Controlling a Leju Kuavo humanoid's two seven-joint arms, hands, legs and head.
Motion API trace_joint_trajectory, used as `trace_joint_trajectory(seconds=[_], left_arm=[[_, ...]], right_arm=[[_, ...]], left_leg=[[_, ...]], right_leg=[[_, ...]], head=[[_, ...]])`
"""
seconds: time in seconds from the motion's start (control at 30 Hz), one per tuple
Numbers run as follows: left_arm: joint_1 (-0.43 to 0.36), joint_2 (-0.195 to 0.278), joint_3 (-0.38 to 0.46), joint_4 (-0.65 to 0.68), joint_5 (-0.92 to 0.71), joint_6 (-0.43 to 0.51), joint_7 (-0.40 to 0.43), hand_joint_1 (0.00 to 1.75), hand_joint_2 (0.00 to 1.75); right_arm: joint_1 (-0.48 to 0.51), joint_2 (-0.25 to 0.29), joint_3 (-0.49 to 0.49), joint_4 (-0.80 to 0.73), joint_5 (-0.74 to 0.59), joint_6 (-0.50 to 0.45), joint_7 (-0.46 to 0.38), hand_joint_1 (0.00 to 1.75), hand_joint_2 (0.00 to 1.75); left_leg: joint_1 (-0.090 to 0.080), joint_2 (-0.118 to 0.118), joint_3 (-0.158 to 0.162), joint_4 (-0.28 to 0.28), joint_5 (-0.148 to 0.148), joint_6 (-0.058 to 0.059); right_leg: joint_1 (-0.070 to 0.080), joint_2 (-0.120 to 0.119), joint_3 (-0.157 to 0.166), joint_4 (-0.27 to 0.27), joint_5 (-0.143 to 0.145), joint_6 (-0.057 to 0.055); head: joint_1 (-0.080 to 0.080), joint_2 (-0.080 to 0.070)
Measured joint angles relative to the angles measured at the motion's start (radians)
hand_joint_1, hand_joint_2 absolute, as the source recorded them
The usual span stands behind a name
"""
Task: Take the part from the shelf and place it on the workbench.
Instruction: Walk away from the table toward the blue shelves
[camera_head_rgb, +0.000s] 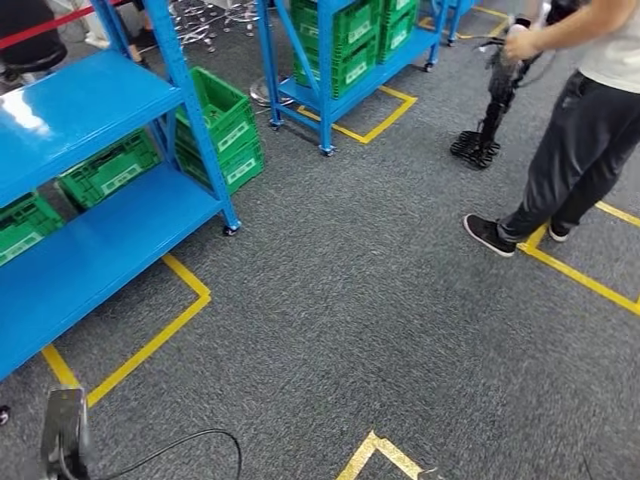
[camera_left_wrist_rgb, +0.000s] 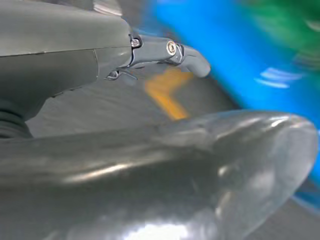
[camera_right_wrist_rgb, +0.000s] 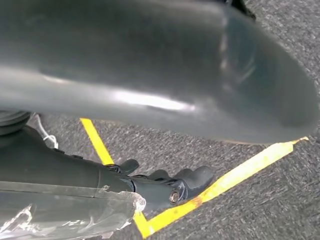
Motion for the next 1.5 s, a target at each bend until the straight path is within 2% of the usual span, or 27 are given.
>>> trace_joint_trajectory(seconds=[0.07,0.1,0.17,0.23,0.3,0.37,0.4,0.47,0.5,0.57,0.6,0.67,0.73,0.8,0.83,0.9,0.93,1.0,1.03,1.1,1.17,1.2,1.23,1.3,1.37,1.43,1.5], left_arm=[[-0.033,0.017,0.098,0.163,-0.064,0.047,0.061,0.0,0.0],[-0.046,0.021,0.142,0.24,-0.086,0.062,0.092,0.0,0.0],[-0.066,0.02,0.202,0.361,-0.125,0.069,0.128,0.0,0.0],[-0.079,0.012,0.23,0.454,-0.175,0.046,0.147,0.0,0.0],[-0.086,-0.001,0.243,0.524,-0.223,0.01,0.16,0.0,0.0],[-0.088,-0.013,0.249,0.569,-0.263,-0.018,0.164,0.0,0.0],[-0.088,-0.018,0.25,0.585,-0.281,-0.026,0.163,0.0,0.0],[-0.092,-0.022,0.25,0.608,-0.305,-0.033,0.159,0.0,0.0],[-0.094,-0.022,0.25,0.616,-0.31,-0.034,0.155,0.0,0.0],[-0.096,-0.021,0.257,0.629,-0.322,-0.033,0.136,0.0,0.0],[-0.096,-0.02,0.261,0.632,-0.335,-0.029,0.12,0.0,0.0],[-0.098,-0.019,0.265,0.634,-0.374,-0.02,0.09,0.0,0.0],[-0.102,-0.019,0.264,0.636,-0.415,-0.017,0.074,0.0,0.0],[-0.101,-0.019,0.262,0.64,-0.444,-0.021,0.07,0.0,0.0],[-0.098,-0.018,0.262,0.641,-0.452,-0.025,0.07,0.0,0.0],[-0.094,-0.017,0.262,0.644,-0.46,-0.031,0.069,0.0,0.0],[-0.094,-0.016,0.262,0.646,-0.463,-0.033,0.069,0.0,0.0],[-0.099,-0.015,0.262,0.648,-0.471,-0.033,0.068,0.0,0.0],[-0.1,-0.015,0.263,0.648,-0.478,-0.033,0.067,0.0,0.0],[-0.099,-0.014,0.265,0.649,-0.499,-0.03,0.062,0.0,0.0],[-0.096,-0.012,0.266,0.649,-0.518,-0.026,0.054,0.0,0.0],[-0.097,-0.011,0.266,0.649,-0.523,-0.025,0.05,0.0,0.0],[-0.099,-0.01,0.266,0.649,-0.526,-0.023,0.047,0.0,0.0],[-0.101,-0.008,0.268,0.65,-0.53,-0.019,0.044,0.0,0.0],[-0.1,-0.006,0.272,0.652,-0.533,-0.011,0.047,0.0,0.0],[-0.1,-0.003,0.279,0.656,-0.54,0.002,0.058,0.0,0.0],[-0.105,-0.001,0.29,0.658,-0.545,0.013,0.068,0.0,0.0]], right_arm=[[0.0,0.005,-0.002,-0.005,0.007,0.001,0.007,0.0,0.0],[-0.002,0.006,-0.002,-0.008,0.011,0.002,0.01,0.0,0.0],[-0.002,0.008,-0.004,-0.012,0.016,0.003,0.016,0.0,0.0],[0.002,0.008,-0.009,-0.019,0.022,0.006,0.028,0.0,0.0],[0.004,0.008,-0.015,-0.023,0.03,0.008,0.041,0.0,0.0],[0.004,0.009,-0.017,-0.025,0.039,0.009,0.05,0.0,0.0],[0.005,0.009,-0.018,-0.026,0.043,0.01,0.052,0.0,0.0],[0.006,0.01,-0.018,-0.028,0.049,0.011,0.053,0.0,0.0],[0.006,0.011,-0.018,-0.029,0.051,0.012,0.054,0.0,0.0],[0.006,0.014,-0.02,-0.031,0.056,0.015,0.056,0.0,0.0],[0.006,0.015,-0.021,-0.033,0.058,0.017,0.057,0.0,0.0],[0.007,0.019,-0.023,-0.039,0.061,0.02,0.057,0.0,0.0],[0.009,0.02,-0.025,-0.043,0.063,0.023,0.056,0.0,0.0],[0.011,0.02,-0.026,-0.046,0.064,0.025,0.054,0.0,0.0],[0.011,0.02,-0.027,-0.047,0.065,0.026,0.053,0.0,0.0],[0.01,0.021,-0.028,-0.048,0.066,0.029,0.051,0.0,0.0],[0.01,0.021,-0.028,-0.048,0.066,0.029,0.05,0.0,0.0],[0.01,0.021,-0.028,-0.049,0.067,0.034,0.047,0.0,0.0],[0.01,0.021,-0.028,-0.049,0.067,0.038,0.045,0.0,0.0],[0.007,0.021,-0.028,-0.048,0.07,0.049,0.042,0.0,0.0],[0.007,0.021,-0.028,-0.046,0.074,0.056,0.041,0.0,0.0],[0.008,0.021,-0.028,-0.045,0.075,0.058,0.041,0.0,0.0],[0.009,0.021,-0.029,-0.043,0.076,0.058,0.042,0.0,0.0],[0.009,0.021,-0.029,-0.039,0.077,0.059,0.043,0.0,0.0],[0.009,0.021,-0.03,-0.037,0.078,0.059,0.044,0.0,0.0],[0.009,0.021,-0.03,-0.036,0.079,0.06,0.044,0.0,0.0],[0.01,0.021,-0.03,-0.032,0.079,0.063,0.044,0.0,0.0]], left_leg=[[-0.003,-0.028,0.002,-0.004,-0.002,0.016],[-0.003,-0.04,0.002,-0.004,-0.001,0.023],[0.002,-0.067,0.003,-0.006,0.002,0.035],[0.003,-0.095,0.0,-0.006,0.003,0.043],[0.003,-0.127,-0.001,-0.005,0.004,0.046],[0.003,-0.157,0.002,-0.005,0.004,0.045],[0.003,-0.171,0.003,-0.005,0.004,0.043],[0.003,-0.196,0.001,-0.002,0.004,0.035],[0.004,-0.206,-0.002,-0.001,0.005,0.029],[0.008,-0.226,-0.009,-0.003,0.008,0.015],[0.009,-0.221,-0.011,-0.001,0.006,0.009],[0.006,-0.175,-0.036,0.045,-0.025,0.0],[0.003,-0.118,-0.099,0.169,-0.088,-0.005],[0.003,-0.101,-0.155,0.276,-0.121,-0.008],[0.003,-0.097,-0.157,0.28,-0.109,-0.008],[0.002,-0.077,-0.106,0.186,-0.043,-0.004],[-0.002,-0.046,-0.069,0.118,-0.013,-0.001],[-0.009,0.001,-0.021,0.027,0.009,0.012],[-0.012,0.007,-0.015,0.013,0.003,0.019],[-0.011,-0.018,-0.013,0.008,-0.002,0.032],[-0.005,-0.045,-0.007,0.005,-0.005,0.042],[-0.002,-0.059,-0.004,0.004,-0.006,0.047],[-0.001,-0.074,-0.003,0.005,-0.008,0.051],[-0.001,-0.106,0.002,0.005,-0.012,0.054],[0.001,-0.139,0.013,0.005,-0.019,0.052],[0.003,-0.171,0.027,0.006,-0.03,0.043],[0.004,-0.199,0.03,0.01,-0.039,0.031]], right_leg=[[-0.001,-0.024,0.011,-0.002,-0.008,0.011],[-0.004,-0.021,0.014,0.003,-0.016,0.018],[-0.009,0.02,-0.008,0.064,-0.058,0.027],[-0.01,0.071,-0.072,0.199,-0.124,0.031],[-0.008,0.088,-0.123,0.291,-0.148,0.03],[-0.008,0.098,-0.105,0.232,-0.094,0.024],[-0.009,0.117,-0.073,0.159,-0.053,0.021],[-0.015,0.168,-0.019,0.037,-0.004,0.018],[-0.016,0.185,-0.007,0.011,0.002,0.016],[-0.012,0.175,-0.003,0.006,0.001,0.007],[-0.011,0.164,-0.001,0.004,0.002,0.001],[-0.012,0.135,0.004,-0.003,0.004,-0.012],[-0.009,0.102,0.007,-0.006,0.001,-0.021],[-0.006,0.069,0.01,-0.007,-0.005,-0.024],[-0.006,0.053,0.014,-0.007,-0.009,-0.023],[-0.006,0.026,0.028,-0.007,-0.019,-0.018],[-0.003,0.013,0.033,-0.006,-0.025,-0.013],[0.005,-0.009,0.042,-0.005,-0.039,-0.004],[0.008,-0.021,0.046,-0.006,-0.044,0.001],[0.009,-0.038,0.061,-0.01,-0.054,0.012],[0.004,0.003,0.054,0.028,-0.082,0.022],[0.001,0.038,0.027,0.083,-0.108,0.026],[0.0,0.066,-0.014,0.158,-0.137,0.028],[-0.002,0.086,-0.102,0.29,-0.168,0.031],[-0.003,0.09,-0.13,0.284,-0.118,0.03],[-0.01,0.125,-0.095,0.152,-0.019,0.031],[-0.02,0.175,-0.058,0.045,0.03,0.03]], head=[[0.0,0.0],[0.001,0.0],[0.005,0.0],[0.012,0.0],[0.014,0.0],[0.014,0.0],[0.015,0.0],[0.015,0.0],[0.015,0.0],[0.014,0.0],[0.014,0.0],[0.006,0.0],[-0.001,0.0],[-0.002,0.0],[-0.002,0.0],[-0.003,0.0],[-0.003,0.0],[-0.002,0.0],[-0.001,0.0],[0.002,0.0],[0.006,0.0],[0.01,0.0],[0.014,0.0],[0.018,0.0],[0.018,0.0],[0.02,0.0],[0.023,0.0]])
